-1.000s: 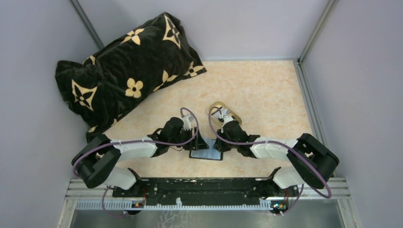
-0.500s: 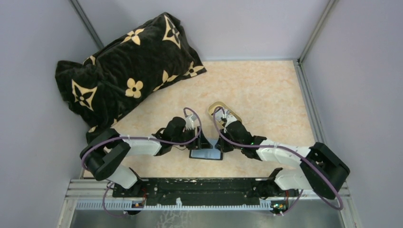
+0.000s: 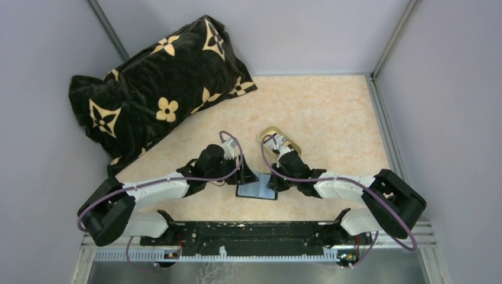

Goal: Take the credit cards out of the card holder

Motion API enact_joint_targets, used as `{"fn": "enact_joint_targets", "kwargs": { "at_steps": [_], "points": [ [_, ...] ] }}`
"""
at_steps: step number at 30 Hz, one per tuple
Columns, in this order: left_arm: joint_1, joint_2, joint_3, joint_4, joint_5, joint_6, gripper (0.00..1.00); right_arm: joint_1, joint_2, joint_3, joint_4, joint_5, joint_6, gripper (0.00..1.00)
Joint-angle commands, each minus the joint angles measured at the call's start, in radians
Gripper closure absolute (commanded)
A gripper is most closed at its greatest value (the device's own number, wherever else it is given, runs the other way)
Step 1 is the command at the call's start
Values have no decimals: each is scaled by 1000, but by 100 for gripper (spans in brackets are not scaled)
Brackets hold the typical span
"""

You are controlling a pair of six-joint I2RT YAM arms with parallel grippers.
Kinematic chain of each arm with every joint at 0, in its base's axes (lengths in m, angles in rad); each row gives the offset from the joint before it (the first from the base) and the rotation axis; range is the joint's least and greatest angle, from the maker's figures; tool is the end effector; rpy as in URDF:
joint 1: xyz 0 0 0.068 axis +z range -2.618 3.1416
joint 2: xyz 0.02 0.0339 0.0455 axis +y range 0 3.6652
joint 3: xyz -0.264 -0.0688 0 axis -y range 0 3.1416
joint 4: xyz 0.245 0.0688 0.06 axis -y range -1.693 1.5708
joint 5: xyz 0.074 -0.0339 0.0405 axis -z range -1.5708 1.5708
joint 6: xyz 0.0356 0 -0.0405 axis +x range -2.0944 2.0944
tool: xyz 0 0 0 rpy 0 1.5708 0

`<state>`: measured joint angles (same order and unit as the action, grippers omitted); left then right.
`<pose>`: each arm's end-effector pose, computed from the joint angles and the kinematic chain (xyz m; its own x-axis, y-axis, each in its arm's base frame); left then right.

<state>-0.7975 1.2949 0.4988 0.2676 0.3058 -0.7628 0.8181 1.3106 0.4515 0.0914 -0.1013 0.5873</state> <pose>0.1708 -0.1904 0.1800 -0.8516 -0.0708 -0.5194 0.3812 0.5963 -0.7064 0.1589 0.1749 0.1463 -0.8251 -0.0745 -0.5600 -0.3828 0.8028 0.4572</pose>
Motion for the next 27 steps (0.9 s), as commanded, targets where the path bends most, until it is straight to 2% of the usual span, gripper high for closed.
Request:
{"fn": "enact_joint_targets", "kwargs": {
  "at_steps": [1, 4, 10, 19, 27],
  "points": [
    [8, -35, 8, -137, -87, 41, 31, 12, 43, 7, 81, -13, 4, 100],
    [22, -44, -7, -187, -141, 51, 30, 12, 58, 2, 92, -15, 7, 100],
    [57, -57, -41, -180, -136, 59, 29, 12, 67, 0, 90, -12, 7, 100],
    [57, -23, -42, -106, -42, 33, 29, 12, 73, 3, 88, -14, 9, 100],
    [57, -26, -28, -105, -45, 48, 29, 12, 82, 1, 94, -15, 9, 100]
  ]
}}
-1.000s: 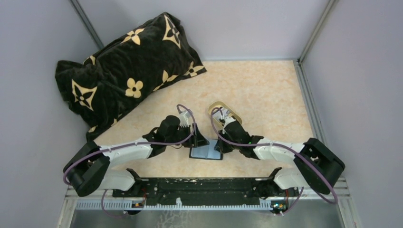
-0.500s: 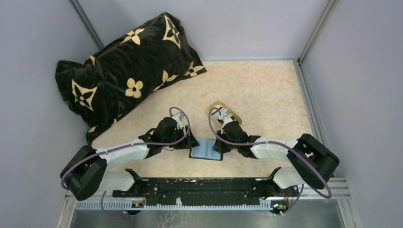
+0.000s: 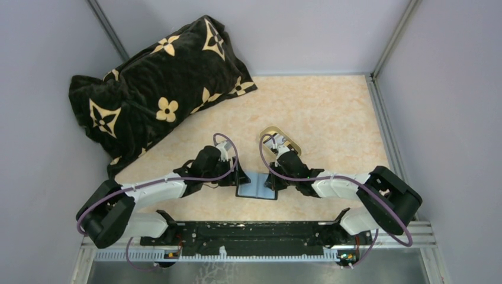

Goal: Take the credit cards out of the card holder

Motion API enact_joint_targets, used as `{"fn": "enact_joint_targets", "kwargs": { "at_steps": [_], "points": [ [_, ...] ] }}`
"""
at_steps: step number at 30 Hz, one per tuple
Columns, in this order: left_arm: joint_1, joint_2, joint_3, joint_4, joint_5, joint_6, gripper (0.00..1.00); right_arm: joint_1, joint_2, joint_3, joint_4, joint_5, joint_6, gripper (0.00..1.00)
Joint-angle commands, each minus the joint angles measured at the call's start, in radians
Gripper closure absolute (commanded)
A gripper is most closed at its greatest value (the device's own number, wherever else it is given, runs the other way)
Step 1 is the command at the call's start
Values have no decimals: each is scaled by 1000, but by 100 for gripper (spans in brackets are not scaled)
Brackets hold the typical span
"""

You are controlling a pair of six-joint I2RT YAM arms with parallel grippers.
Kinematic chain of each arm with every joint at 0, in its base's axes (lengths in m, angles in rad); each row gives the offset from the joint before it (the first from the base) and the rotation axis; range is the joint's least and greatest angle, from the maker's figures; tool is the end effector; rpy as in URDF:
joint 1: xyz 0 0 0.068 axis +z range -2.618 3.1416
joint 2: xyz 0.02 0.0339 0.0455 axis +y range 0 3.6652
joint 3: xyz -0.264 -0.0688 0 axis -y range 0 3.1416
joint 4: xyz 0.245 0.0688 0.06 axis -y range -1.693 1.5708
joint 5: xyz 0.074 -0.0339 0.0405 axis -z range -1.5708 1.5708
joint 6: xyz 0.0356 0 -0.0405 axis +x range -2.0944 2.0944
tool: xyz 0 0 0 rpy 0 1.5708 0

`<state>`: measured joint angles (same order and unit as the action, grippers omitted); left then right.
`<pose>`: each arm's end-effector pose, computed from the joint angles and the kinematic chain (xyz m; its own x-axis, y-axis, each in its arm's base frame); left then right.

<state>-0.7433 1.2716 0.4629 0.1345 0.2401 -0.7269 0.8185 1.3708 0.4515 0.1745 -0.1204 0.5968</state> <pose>0.1707 -0.1684 0.1622 -0.8712 -0.0760 -0.4851 0.2879 0.7212 -0.6301 0.1638 0.1812 0.1397 -0.8244 -0.0643 -0.5624 -0.3892 0.7859 0.4805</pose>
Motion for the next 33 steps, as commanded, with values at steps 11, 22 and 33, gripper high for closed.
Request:
{"fn": "enact_joint_targets", "kwargs": {
  "at_steps": [11, 22, 33],
  "points": [
    [1, 78, 7, 101, 70, -9, 29, 12, 19, 1, -1, 11, -3, 100],
    [-3, 140, 1, 141, 69, -9, 29, 12, 17, 6, -8, 11, -5, 100],
    [-26, 152, -27, 345, 206, -99, 29, 12, 40, 1, 16, 0, 1, 100]
  ]
}}
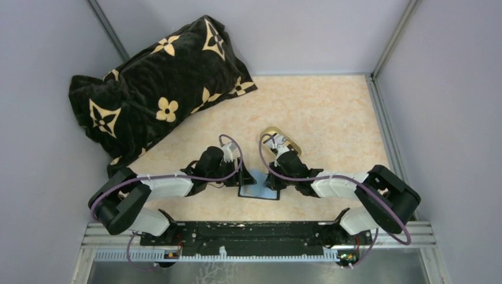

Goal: Take the credit cards out of the card holder

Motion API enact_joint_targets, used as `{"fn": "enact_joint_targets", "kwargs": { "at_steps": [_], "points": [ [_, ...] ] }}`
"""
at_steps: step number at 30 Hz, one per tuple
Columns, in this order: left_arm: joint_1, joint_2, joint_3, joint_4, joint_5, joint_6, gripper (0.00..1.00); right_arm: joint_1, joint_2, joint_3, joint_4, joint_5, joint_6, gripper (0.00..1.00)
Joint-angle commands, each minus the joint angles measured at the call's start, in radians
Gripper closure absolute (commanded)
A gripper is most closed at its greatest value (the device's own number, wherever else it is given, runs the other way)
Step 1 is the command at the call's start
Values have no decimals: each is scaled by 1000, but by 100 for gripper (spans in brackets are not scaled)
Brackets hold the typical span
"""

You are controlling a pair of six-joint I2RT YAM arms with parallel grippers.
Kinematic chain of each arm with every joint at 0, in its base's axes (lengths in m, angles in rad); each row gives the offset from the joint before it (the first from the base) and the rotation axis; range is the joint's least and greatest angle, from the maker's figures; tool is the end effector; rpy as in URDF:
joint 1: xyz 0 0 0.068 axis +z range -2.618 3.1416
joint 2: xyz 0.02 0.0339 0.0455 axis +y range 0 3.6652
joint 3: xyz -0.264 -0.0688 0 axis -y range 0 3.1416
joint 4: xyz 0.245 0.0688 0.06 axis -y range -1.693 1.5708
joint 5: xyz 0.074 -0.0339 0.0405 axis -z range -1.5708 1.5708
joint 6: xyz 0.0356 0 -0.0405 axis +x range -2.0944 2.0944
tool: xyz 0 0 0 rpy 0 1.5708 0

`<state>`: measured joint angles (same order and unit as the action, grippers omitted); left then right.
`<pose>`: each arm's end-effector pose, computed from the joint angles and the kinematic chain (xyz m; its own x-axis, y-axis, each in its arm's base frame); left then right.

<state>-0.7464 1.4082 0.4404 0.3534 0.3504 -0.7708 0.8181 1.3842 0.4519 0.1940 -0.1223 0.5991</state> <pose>0.1777 -0.1810 0.1443 -0.8914 -0.0669 -0.4483 0.3104 0.6307 -0.7112 0.1651 0.1826 0.1384 -0.8232 -0.0602 -0.5645 -0.3897 0.7829 0.4849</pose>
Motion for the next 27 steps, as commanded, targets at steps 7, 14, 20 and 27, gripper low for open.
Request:
{"fn": "enact_joint_targets", "kwargs": {
  "at_steps": [7, 14, 20, 27],
  "points": [
    [-47, 40, 33, 176, 130, -85, 30, 12, 26, -6, 3, 1, 3, 100],
    [-64, 84, 71, 173, 126, -82, 30, 13, 21, -16, 16, 0, 8, 100],
    [-96, 123, 109, 197, 135, -96, 42, 12, 29, -30, 39, -8, 15, 100],
    [-114, 121, 136, 202, 119, -104, 43, 12, 22, -42, 48, -9, 18, 100]
  ]
}}
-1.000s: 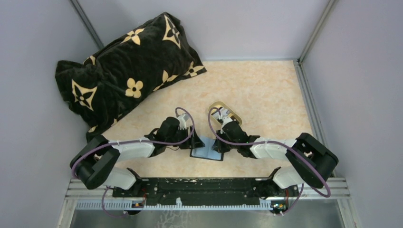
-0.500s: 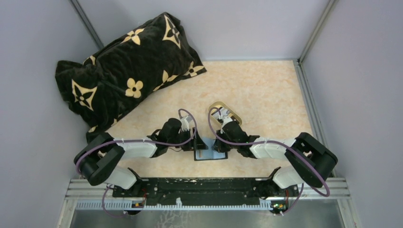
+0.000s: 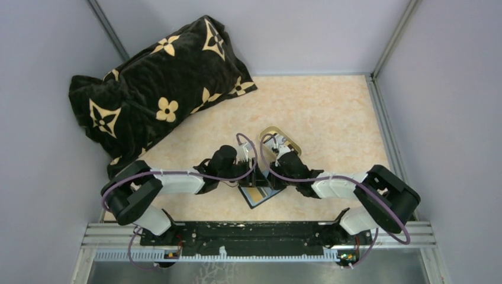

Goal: Take the credit cards out of the card holder

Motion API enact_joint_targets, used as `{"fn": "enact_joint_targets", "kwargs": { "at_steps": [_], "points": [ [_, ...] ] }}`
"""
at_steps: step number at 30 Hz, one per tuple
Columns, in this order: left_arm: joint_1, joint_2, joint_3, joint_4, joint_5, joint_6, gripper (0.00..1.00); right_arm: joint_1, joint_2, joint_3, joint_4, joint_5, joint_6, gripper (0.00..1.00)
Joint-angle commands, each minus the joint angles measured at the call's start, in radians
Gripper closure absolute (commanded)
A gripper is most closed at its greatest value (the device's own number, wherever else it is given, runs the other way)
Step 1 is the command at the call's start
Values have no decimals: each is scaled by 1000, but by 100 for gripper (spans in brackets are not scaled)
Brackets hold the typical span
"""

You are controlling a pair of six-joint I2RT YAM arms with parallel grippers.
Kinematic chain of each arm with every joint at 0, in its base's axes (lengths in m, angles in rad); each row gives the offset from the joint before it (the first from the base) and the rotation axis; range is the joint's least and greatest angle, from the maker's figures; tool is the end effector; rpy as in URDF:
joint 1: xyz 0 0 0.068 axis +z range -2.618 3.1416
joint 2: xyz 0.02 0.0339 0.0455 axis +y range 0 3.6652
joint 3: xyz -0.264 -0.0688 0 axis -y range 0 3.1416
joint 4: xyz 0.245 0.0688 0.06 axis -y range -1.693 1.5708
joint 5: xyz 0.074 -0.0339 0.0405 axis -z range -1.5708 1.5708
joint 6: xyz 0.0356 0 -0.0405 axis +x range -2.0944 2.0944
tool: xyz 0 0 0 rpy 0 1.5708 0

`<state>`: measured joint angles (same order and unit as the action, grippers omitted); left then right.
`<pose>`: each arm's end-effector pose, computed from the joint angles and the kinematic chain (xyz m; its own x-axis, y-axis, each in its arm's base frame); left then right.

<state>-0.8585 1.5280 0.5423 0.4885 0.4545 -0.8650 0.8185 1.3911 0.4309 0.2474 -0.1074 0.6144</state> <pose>0.1759 -0.2276 0.1556 -0.9117 0.0095 -0.4107 0.3674 0.4662 -0.8048 0.1648 0.1816 0.1354 -0.8155 -0.0326 -0.5778 -0.3808 0.7820 0.4934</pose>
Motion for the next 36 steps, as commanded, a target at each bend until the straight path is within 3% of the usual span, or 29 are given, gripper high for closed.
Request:
{"fn": "enact_joint_targets", "kwargs": {
  "at_steps": [1, 8, 18, 28, 36],
  "points": [
    [-3, 3, 38, 63, 11, -8, 43, 12, 14, -22, -5, -24, 2, 100],
    [-3, 30, 41, 58, -4, 2, 42, 11, -33, -27, -35, -13, 4, 100],
    [-3, 100, 52, 97, 1, -4, 41, 11, -353, 11, -248, 91, -21, 100],
    [-1, -39, 33, -59, -116, 81, 40, 11, -331, 26, -238, 71, -22, 100],
    [0, 35, 33, -32, -95, 94, 39, 12, -529, 62, -305, 127, -40, 100]
  ]
}}
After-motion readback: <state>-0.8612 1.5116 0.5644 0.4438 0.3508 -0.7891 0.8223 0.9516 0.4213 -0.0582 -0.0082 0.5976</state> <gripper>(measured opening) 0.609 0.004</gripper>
